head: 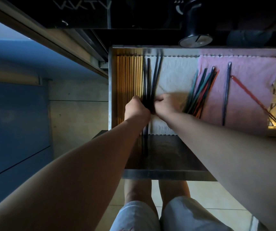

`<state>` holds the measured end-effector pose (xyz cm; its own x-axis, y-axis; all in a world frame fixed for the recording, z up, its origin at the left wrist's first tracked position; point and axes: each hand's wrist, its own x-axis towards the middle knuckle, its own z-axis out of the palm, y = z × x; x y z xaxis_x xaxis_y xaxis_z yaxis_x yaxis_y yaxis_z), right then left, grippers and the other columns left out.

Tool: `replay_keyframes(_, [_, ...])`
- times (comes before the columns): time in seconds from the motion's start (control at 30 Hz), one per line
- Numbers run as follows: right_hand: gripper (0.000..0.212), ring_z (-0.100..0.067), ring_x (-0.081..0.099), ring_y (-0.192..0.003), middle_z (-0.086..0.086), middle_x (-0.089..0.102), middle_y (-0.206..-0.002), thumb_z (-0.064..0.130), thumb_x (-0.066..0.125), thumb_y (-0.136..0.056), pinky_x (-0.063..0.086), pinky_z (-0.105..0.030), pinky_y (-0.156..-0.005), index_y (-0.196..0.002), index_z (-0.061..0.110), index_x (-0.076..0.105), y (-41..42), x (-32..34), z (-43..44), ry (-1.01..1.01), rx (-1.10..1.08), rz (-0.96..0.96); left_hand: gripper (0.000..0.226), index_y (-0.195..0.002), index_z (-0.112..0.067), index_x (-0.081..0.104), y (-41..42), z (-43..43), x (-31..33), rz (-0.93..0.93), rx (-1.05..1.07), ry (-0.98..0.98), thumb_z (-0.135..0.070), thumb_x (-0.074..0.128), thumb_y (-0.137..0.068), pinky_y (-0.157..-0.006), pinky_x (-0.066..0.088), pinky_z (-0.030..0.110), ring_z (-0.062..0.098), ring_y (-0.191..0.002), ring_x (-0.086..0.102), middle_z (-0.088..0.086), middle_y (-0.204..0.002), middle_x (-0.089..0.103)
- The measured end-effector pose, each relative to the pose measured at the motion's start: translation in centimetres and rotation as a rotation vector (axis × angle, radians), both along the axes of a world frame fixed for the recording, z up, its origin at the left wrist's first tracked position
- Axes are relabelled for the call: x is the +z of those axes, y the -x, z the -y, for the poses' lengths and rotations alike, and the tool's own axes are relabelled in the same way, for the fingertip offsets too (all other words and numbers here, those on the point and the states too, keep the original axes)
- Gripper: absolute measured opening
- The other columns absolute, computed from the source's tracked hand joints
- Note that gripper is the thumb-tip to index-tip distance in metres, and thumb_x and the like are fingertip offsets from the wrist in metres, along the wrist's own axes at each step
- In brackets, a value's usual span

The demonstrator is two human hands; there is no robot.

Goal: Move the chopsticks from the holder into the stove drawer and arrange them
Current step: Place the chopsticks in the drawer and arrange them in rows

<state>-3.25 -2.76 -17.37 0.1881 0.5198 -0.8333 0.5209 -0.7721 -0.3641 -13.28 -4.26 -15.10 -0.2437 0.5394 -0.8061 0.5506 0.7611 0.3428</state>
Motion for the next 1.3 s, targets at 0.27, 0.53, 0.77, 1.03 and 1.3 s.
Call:
replay_keyframes(0.27, [0.041,-0.012,0.059,-0.080,0.000,0.065,-0.120,0.013,0.046,-0.095,0.041,-0.018,-0.053,-0.135,0.022,0.054,0.7,-0.5,-0.1,-0.139,-0.012,0.053,0.068,-0.150,-0.024,0.027,0.5,0.3,1.0,-0.268,-0.594,-0.146,-0.005,0.051,-0.089,-0.108,0.037,0.046,0.032,-0.140,0.024,0.002,-0.162,0.010])
replay_keyframes(0.53, [0.041,-0.021,0.058,-0.118,-0.004,0.061,-0.130,0.006,0.046,-0.093,0.045,-0.026,-0.091,-0.132,0.016,0.055,0.9,-1.2,-0.5,-0.115,-0.044,-0.011,0.087,-0.156,-0.029,-0.011,2.0,0.9,0.1,-0.242,-0.956,-0.043,-0.011,0.049,-0.095,-0.117,0.019,0.048,0.021,-0.150,-0.013,-0.013,-0.158,-0.030])
replay_keyframes(0.77, [0.035,-0.022,0.058,-0.118,-0.004,0.062,-0.128,0.009,0.047,-0.095,0.040,-0.022,-0.090,-0.128,0.015,0.058,0.1,-1.5,0.0,-0.115,-0.061,0.019,0.089,-0.154,-0.038,-0.010,1.9,1.3,0.0,-0.221,-1.117,-0.076,-0.011,0.049,-0.094,-0.117,0.012,0.053,0.028,-0.149,-0.019,-0.012,-0.158,-0.032])
replay_keyframes(1.03, [0.035,-0.022,0.058,-0.120,-0.003,0.062,-0.130,0.014,0.048,-0.096,0.042,-0.025,-0.098,-0.129,0.017,0.059,-0.8,-1.6,-0.3,-0.127,-0.018,0.086,0.089,-0.155,-0.030,-0.013,2.2,1.2,-0.3,-0.299,-1.259,-0.164,-0.015,0.051,-0.094,-0.117,0.007,0.054,0.026,-0.148,-0.020,-0.008,-0.160,-0.028])
replay_keyframes(1.3, [0.039,-0.026,0.057,-0.122,-0.010,0.061,-0.131,0.009,0.047,-0.093,0.042,-0.028,-0.102,-0.130,0.011,0.058,0.2,-1.8,-1.1,-0.143,-0.085,0.024,0.085,-0.155,-0.025,-0.012,1.8,1.0,-0.7,-0.339,-1.205,-0.241,-0.018,0.047,-0.094,-0.121,0.004,0.052,0.026,-0.149,-0.017,-0.003,-0.160,-0.028])
